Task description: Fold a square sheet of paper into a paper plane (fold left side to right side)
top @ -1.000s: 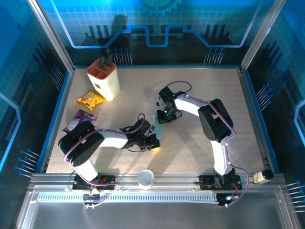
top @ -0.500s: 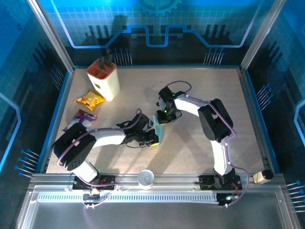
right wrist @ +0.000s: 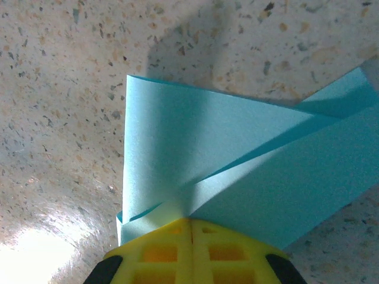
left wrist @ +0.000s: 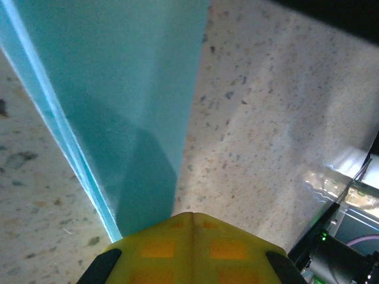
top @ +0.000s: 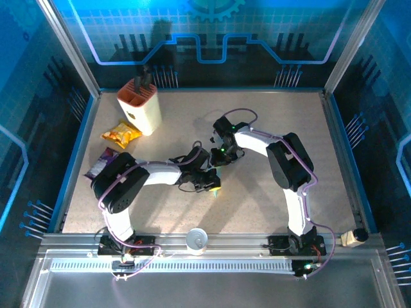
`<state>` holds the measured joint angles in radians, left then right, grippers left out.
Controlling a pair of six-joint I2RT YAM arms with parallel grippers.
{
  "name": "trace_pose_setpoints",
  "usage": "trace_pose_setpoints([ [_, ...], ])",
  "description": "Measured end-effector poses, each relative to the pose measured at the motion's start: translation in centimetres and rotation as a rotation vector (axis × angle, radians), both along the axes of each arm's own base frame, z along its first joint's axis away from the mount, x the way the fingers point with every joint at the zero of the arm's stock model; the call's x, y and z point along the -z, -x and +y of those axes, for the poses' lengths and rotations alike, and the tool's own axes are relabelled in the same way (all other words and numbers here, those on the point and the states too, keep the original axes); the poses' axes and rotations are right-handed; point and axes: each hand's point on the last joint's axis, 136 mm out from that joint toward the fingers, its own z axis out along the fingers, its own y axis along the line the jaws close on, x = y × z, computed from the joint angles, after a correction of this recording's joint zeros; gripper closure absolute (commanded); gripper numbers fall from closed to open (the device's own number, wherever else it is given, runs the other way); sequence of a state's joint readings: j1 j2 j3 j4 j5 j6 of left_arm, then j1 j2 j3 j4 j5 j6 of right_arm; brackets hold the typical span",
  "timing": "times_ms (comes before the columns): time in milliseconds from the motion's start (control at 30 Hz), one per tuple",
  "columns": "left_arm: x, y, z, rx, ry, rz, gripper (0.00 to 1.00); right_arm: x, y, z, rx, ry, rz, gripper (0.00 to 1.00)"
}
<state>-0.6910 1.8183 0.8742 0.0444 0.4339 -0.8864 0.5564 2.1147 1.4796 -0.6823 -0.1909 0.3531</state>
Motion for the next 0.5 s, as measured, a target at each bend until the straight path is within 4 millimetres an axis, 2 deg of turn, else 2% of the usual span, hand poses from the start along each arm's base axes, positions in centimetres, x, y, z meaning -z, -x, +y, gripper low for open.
trace_pose_setpoints([
  [300, 0.7, 1.0, 0.2, 0.01, -0.003, -0.014, 1.0, 0.2, 0.0, 0.0, 0.0, 0.003, 0.005, 1.0],
  [500, 0.7, 2.8, 0.2, 0.032, 0.0, -0.042, 1.0, 0.1, 0.0, 0.0, 0.0, 0.004, 0.005, 1.0],
])
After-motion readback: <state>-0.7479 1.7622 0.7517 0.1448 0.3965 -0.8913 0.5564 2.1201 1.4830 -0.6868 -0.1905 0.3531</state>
